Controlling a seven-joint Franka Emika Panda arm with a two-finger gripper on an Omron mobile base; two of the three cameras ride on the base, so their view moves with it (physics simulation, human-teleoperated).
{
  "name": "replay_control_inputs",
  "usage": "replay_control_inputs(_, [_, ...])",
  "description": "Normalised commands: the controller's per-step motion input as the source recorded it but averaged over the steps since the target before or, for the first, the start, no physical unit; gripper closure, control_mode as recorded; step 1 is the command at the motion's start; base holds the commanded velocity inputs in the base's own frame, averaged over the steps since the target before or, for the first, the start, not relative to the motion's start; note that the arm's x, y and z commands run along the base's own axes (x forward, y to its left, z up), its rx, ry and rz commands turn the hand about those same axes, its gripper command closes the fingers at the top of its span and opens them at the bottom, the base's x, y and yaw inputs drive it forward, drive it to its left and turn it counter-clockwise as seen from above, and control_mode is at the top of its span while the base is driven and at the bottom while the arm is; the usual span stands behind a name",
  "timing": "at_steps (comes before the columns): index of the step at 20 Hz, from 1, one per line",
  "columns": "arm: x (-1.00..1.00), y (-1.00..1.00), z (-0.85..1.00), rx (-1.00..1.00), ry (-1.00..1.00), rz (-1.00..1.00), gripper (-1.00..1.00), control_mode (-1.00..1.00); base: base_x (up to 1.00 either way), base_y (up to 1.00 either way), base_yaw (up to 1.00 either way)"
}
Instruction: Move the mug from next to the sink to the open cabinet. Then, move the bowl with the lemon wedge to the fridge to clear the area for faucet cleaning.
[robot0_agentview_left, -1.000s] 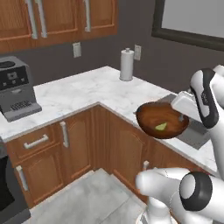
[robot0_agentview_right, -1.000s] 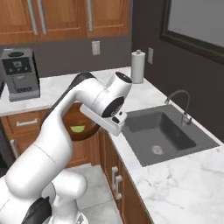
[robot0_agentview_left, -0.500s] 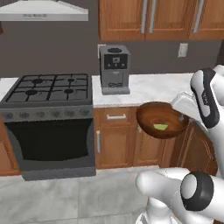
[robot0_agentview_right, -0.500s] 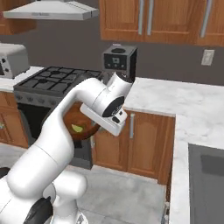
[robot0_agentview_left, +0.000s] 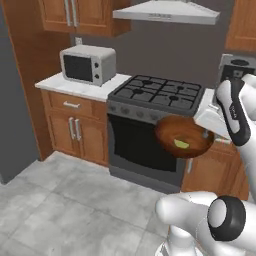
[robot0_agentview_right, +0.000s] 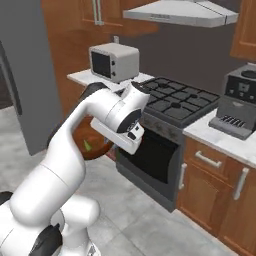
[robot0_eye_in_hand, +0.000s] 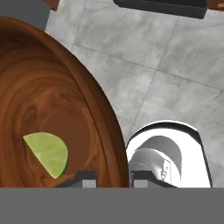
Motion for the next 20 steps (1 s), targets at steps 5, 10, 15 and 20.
replay_control_inputs(5, [0.0, 0.0, 0.0, 0.0, 0.0, 0.0, 1.0, 1.0, 0.05, 0.58, 0.75])
replay_control_inputs(10, [0.0, 0.0, 0.0, 0.0, 0.0, 0.0, 1.0, 1.0, 0.4, 0.36, 0.69])
replay_control_inputs(15, [0.0, 0.0, 0.0, 0.0, 0.0, 0.0, 1.0, 1.0, 1.0, 0.12, 0.37])
replay_control_inputs(20, [0.0, 0.0, 0.0, 0.0, 0.0, 0.0, 1.0, 1.0, 1.0, 0.07, 0.33])
